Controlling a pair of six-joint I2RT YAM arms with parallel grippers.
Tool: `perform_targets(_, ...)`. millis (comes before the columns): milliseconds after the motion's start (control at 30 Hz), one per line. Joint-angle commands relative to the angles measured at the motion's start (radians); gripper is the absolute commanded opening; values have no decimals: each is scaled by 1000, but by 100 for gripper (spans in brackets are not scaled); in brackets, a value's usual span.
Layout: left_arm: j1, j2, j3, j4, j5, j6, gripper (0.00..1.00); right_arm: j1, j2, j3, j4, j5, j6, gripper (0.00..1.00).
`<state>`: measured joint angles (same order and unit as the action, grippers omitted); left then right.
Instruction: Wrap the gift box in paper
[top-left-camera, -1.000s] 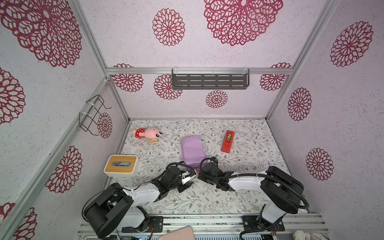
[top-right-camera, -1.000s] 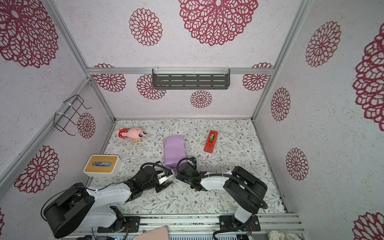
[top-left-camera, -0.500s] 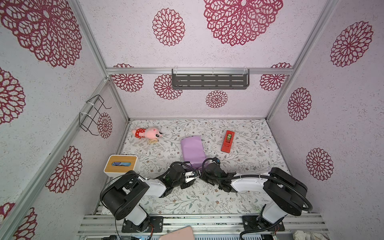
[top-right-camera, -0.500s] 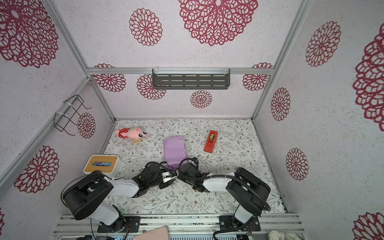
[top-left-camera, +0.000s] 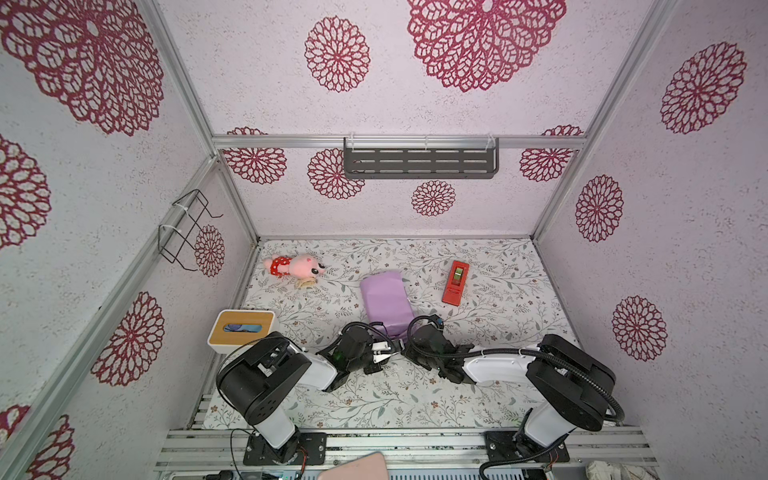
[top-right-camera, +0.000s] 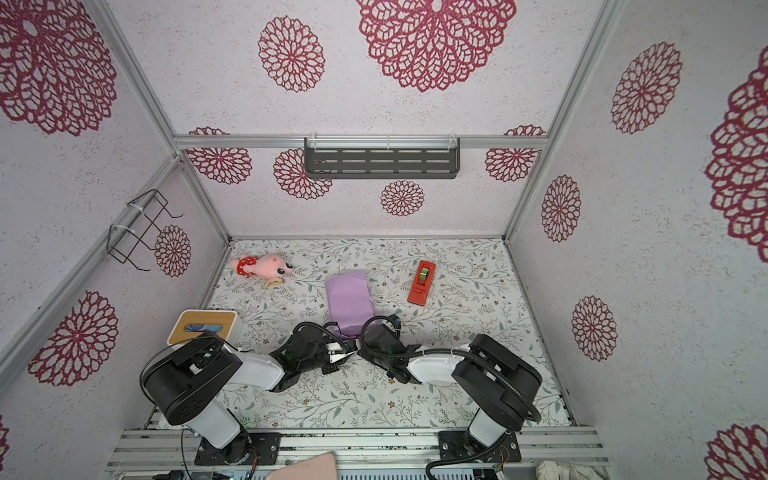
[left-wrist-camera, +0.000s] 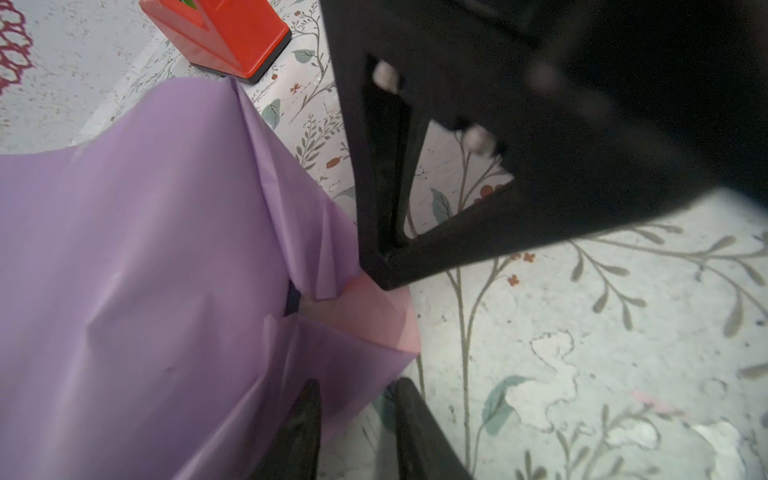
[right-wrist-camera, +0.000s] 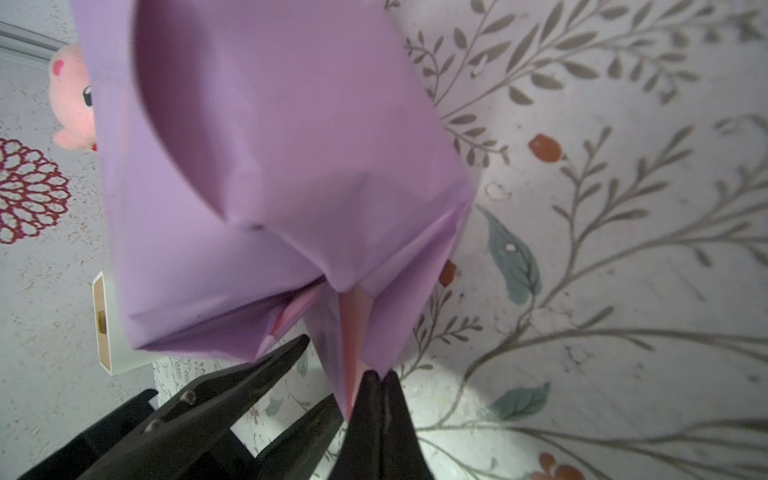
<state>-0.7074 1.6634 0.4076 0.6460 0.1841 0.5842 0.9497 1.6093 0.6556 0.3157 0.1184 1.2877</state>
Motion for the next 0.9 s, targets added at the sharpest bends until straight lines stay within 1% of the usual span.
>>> perform_targets(0, -3, 19, 6, 15, 49, 61, 31, 5, -51, -1, 61, -9, 32, 0)
perform_targets(233, -4, 9, -21, 50, 63, 106, 32, 3, -63, -14, 91, -17, 56, 0)
perform_targets(367, -4, 15, -24, 64, 81, 117, 31, -2, -57, -22, 112, -27, 66, 0)
perform_targets(667, -4, 25, -21, 63, 98, 124, 16, -4, -53, -21, 126, -31, 74, 0)
perform_targets(800, 0, 21, -20, 58, 101, 126, 3, -7, -55, -24, 128, -31, 75, 0)
perform_targets(867, -1, 19, -20, 58, 101, 122, 0, -12, -60, -27, 128, -27, 72, 0)
